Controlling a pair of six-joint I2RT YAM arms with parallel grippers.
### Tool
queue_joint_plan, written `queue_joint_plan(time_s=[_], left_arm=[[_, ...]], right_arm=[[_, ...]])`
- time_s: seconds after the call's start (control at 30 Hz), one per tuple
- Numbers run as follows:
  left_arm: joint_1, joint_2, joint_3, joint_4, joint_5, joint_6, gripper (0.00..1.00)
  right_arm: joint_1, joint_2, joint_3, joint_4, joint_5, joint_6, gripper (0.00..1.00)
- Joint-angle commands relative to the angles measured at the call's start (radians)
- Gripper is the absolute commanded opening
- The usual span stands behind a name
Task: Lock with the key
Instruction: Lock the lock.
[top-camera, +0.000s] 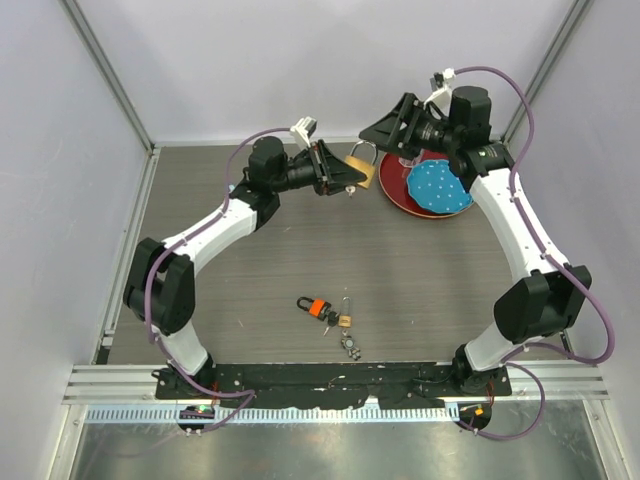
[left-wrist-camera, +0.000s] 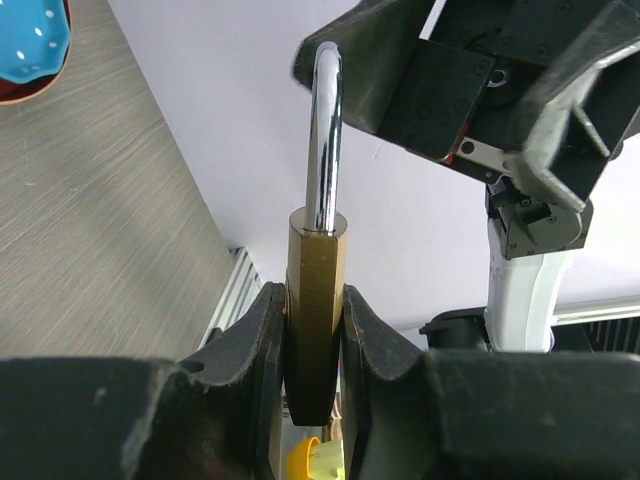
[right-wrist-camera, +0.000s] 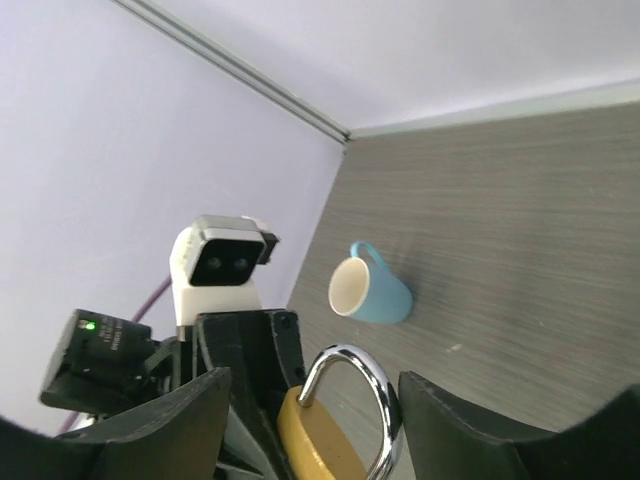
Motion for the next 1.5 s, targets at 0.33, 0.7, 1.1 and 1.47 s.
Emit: queue_joint_plan(time_s=[0.33, 0.7, 1.1, 1.47], left_arm=[[0.077, -0.15, -0.039, 0.149, 0.014, -0.069, 0.0], [0.077, -0.164, -0.044, 0.253, -0.015, -0.157, 0.0], [0.077, -0.175, 0.016, 0.163, 0.005, -0.098, 0.0], [0.077, -0.147, 0.033, 0.173, 0.015, -0.117, 0.0]], right_arm=[[-0.033, -0.028, -0.145, 0.902, -0.255, 0.636, 0.86], [0.012, 0.025, -0.038, 0.458, -0.173, 0.316, 0.8], [0.012, 0.066, -0.029, 0.478, -0.143, 0.319, 0.79], [0.073, 0.101, -0.046, 0.611, -0.163, 0.425, 0.61]])
